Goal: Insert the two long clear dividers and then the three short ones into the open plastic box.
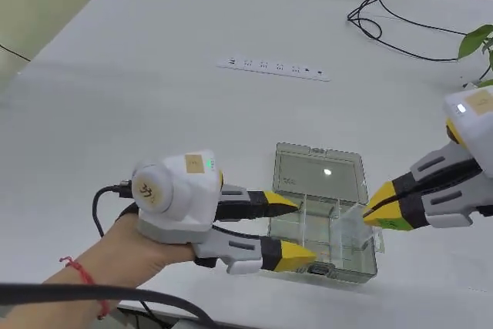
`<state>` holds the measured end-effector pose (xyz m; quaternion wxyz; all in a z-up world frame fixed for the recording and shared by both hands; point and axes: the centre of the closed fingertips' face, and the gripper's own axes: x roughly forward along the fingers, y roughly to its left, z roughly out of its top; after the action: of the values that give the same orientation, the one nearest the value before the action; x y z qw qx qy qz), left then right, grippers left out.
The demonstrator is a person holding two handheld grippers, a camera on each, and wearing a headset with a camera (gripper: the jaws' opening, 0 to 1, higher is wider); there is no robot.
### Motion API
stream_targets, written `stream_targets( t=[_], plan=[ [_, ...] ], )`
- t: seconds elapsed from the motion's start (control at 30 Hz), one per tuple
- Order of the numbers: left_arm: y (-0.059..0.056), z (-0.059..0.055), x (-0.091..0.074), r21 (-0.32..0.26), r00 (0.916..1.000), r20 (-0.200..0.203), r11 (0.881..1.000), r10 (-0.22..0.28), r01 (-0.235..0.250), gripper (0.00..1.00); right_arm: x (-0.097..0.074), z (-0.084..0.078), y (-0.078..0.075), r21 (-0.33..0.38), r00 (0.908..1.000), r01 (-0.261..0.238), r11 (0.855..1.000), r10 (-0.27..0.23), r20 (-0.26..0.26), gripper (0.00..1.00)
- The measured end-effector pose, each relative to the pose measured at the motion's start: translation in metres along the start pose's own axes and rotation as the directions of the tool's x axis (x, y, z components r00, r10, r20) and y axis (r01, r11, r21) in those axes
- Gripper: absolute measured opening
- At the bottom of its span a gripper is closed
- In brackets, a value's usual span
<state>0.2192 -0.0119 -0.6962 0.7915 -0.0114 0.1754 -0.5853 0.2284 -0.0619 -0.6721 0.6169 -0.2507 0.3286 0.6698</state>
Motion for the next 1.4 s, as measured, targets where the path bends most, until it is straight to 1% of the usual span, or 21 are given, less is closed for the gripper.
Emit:
stream_targets(
  t=[0.13, 0.17, 0.23, 0.43, 0.57, 0.67, 0.73, 0.8, 0.87, 0.97, 1.03, 1.33, 1.37, 1.4],
  plan=[
    [0.007, -0.005, -0.005, -0.007, 0.9995, -0.001, 0.999, 0.032, -0.032, 0.51, 0.002, -0.002, -0.011, -0.001, 0.9997, 0.024, 1.000, -0.024, -0.008, 0.03],
    [0.008, -0.006, -0.006, -0.006, 0.9992, -0.004, 0.999, 0.039, -0.039, 0.53, 0.004, -0.004, -0.015, -0.007, 0.9992, 0.037, 0.999, -0.037, -0.015, 0.03],
    [0.011, -0.010, -0.008, -0.013, 0.9987, -0.012, 0.999, 0.051, -0.051, 0.57, 0.006, -0.005, -0.019, -0.013, 0.9986, 0.046, 0.999, -0.047, -0.023, 0.03],
    [0.021, -0.020, -0.011, -0.005, 0.9950, -0.034, 0.996, 0.094, -0.094, 0.78, 0.019, -0.009, -0.033, -0.010, 0.9974, 0.068, 0.998, -0.068, -0.025, 0.03],
    [0.025, -0.021, -0.014, -0.011, 0.9944, -0.027, 0.995, 0.103, -0.103, 0.82, 0.028, -0.014, -0.039, -0.008, 0.9970, 0.074, 0.997, -0.074, -0.024, 0.03],
    [0.027, -0.022, -0.015, -0.022, 0.9937, -0.029, 0.994, 0.108, -0.109, 0.87, 0.033, -0.018, -0.043, 0.002, 0.9968, 0.077, 0.997, -0.076, -0.024, 0.03],
    [0.029, -0.025, -0.015, -0.015, 0.9925, -0.034, 0.993, 0.117, -0.118, 0.91, 0.038, -0.022, -0.045, 0.003, 0.9966, 0.077, 0.997, -0.077, -0.028, 0.03],
    [0.029, -0.027, -0.015, -0.023, 0.9923, -0.039, 0.993, 0.117, -0.118, 0.93, 0.042, -0.025, -0.046, 0.004, 0.9967, 0.075, 0.997, -0.075, -0.030, 0.03],
    [0.029, -0.028, -0.015, -0.019, 0.9917, -0.040, 0.992, 0.122, -0.123, 0.94, 0.046, -0.029, -0.048, 0.001, 0.9965, 0.078, 0.997, -0.078, -0.031, 0.03],
    [0.030, -0.029, -0.015, -0.026, 0.9908, -0.044, 0.991, 0.128, -0.130, 0.96, 0.051, -0.034, -0.050, 0.016, 0.9965, 0.079, 0.997, -0.079, -0.028, 0.03],
    [0.030, -0.028, -0.015, -0.024, 0.9909, -0.043, 0.991, 0.127, -0.128, 0.96, 0.055, -0.038, -0.051, 0.020, 0.9963, 0.080, 0.997, -0.079, -0.034, 0.03],
    [0.029, -0.029, -0.015, -0.031, 0.9909, -0.044, 0.991, 0.127, -0.129, 0.96, 0.061, -0.046, -0.054, 0.029, 0.9963, 0.078, 0.997, -0.077, -0.038, 0.03],
    [0.029, -0.029, -0.015, -0.033, 0.9909, -0.044, 0.991, 0.127, -0.129, 0.96, 0.061, -0.045, -0.055, 0.027, 0.9966, 0.079, 0.997, -0.078, -0.027, 0.03],
    [0.029, -0.029, -0.015, -0.032, 0.9910, -0.043, 0.991, 0.127, -0.128, 0.96, 0.061, -0.045, -0.055, 0.032, 0.9965, 0.080, 0.996, -0.079, -0.027, 0.03]
  ],
)
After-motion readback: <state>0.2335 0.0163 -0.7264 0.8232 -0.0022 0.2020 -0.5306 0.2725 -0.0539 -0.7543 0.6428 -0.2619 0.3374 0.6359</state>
